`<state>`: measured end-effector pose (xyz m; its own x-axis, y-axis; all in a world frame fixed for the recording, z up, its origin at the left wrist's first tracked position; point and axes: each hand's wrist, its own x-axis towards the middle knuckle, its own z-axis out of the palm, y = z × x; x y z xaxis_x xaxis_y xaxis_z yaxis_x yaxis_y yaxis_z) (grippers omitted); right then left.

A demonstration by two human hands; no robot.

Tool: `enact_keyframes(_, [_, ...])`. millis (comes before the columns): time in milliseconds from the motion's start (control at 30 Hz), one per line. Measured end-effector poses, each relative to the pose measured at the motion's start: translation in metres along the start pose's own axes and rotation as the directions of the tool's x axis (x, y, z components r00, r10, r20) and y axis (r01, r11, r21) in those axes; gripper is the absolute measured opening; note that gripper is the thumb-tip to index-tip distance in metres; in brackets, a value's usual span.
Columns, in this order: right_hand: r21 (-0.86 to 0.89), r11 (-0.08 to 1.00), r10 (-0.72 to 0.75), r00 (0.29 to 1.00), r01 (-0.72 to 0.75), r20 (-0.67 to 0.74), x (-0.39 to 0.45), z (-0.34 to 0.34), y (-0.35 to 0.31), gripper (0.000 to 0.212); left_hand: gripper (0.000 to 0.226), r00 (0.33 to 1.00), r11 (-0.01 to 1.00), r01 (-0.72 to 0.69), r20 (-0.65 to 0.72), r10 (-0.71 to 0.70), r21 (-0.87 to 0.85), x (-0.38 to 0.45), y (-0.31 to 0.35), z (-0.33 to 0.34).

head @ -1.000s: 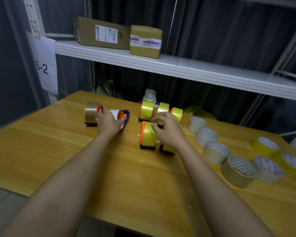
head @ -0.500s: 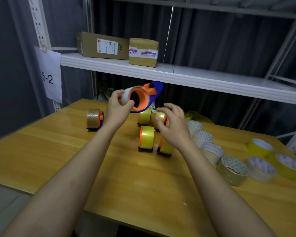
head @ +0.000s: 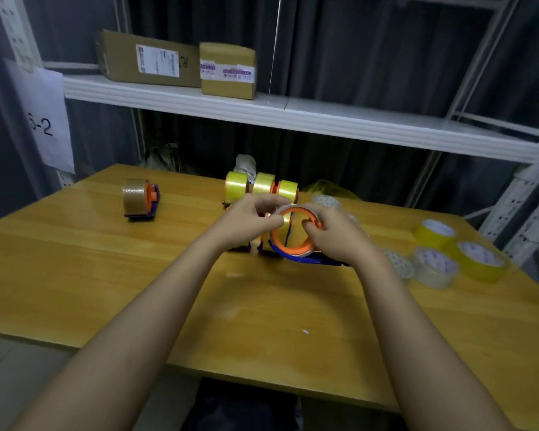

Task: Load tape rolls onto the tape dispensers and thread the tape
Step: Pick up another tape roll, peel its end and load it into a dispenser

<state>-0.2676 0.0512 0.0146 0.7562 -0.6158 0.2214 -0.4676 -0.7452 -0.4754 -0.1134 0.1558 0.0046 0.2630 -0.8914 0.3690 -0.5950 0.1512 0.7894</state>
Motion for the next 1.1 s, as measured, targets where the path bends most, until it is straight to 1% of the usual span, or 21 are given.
enact_keyframes(100, [-0.073,0.997,-0.014,0.995,0.006,-0.100,-0.012,0.018,0.017,0.033,0.037,0.999,1.000,0.000,0.035,0.001,-0.001,-0.005,-0.012,0.019])
enact_keyframes(200, [-0.061,0.998,0.012,0.986,-0.022,-0.167,-0.017,0.034,0.032,0.040,0.047,0.998,0.998,0.056,0.033,-0.055,-0.028,-0.009,-0.025,0.039])
enact_keyframes(267, [-0.070,0.998,-0.004,0.981,-0.010,-0.194,-0.016,0.041,0.037,0.040,0.053,0.995,0.995,0.098,0.004,-0.098,-0.023,-0.009,-0.033,0.053])
enact_keyframes(367, [-0.059,0.997,-0.061,0.970,0.049,-0.233,-0.012,0.047,0.044,0.036,0.048,0.993,0.994,0.105,-0.059,-0.106,-0.015,-0.006,-0.044,0.066])
enact_keyframes(433, [-0.032,0.997,-0.075,0.968,0.069,-0.238,-0.010,0.047,0.051,0.036,0.047,0.993,0.995,0.094,-0.069,-0.093,0.014,-0.006,-0.051,0.070])
enact_keyframes(500, [0.037,0.996,-0.075,0.974,0.085,-0.214,-0.012,0.047,0.062,0.048,0.048,0.995,0.998,0.055,-0.080,-0.053,0.031,-0.011,-0.056,0.073])
enact_keyframes(567, [0.221,0.971,-0.050,0.982,0.091,-0.183,-0.016,0.049,0.070,0.057,0.054,0.997,0.997,-0.020,-0.077,0.026,0.076,-0.015,-0.059,0.076])
enact_keyframes(633, [0.343,0.937,-0.022,0.990,0.069,-0.140,-0.018,0.049,0.075,0.052,0.056,0.994,0.993,-0.069,-0.072,0.076,0.095,-0.015,-0.064,0.077])
enact_keyframes(700, [0.384,0.921,-0.025,0.993,0.068,-0.114,-0.017,0.045,0.073,0.047,0.052,0.990,0.992,-0.087,-0.106,0.096,0.092,-0.014,-0.068,0.074])
enact_keyframes(767, [0.409,0.911,-0.016,0.997,0.047,-0.078,-0.018,0.044,0.075,0.047,0.050,0.987,0.994,-0.079,-0.137,0.089,0.073,-0.013,-0.070,0.075])
enact_keyframes(867, [0.408,0.911,-0.039,0.997,0.065,-0.071,-0.023,0.043,0.075,0.053,0.046,0.982,0.997,-0.078,-0.172,0.080,0.020,-0.015,-0.068,0.077])
enact_keyframes(933, [0.416,0.907,-0.054,0.998,0.065,-0.037,-0.026,0.042,0.073,0.058,0.041,0.979,0.998,-0.058,-0.195,0.052,-0.027,-0.017,-0.068,0.076])
enact_keyframes(1000, [0.466,0.884,-0.045,0.999,0.045,-0.011,-0.027,0.040,0.071,0.057,0.044,0.978,0.998,-0.035,-0.208,0.024,-0.049,-0.018,-0.068,0.075])
enact_keyframes(1100, [0.501,0.865,-0.022,1.000,0.025,-0.012,-0.027,0.041,0.069,0.047,0.050,0.975,0.998,-0.027,-0.220,0.014,-0.059,-0.020,-0.067,0.073])
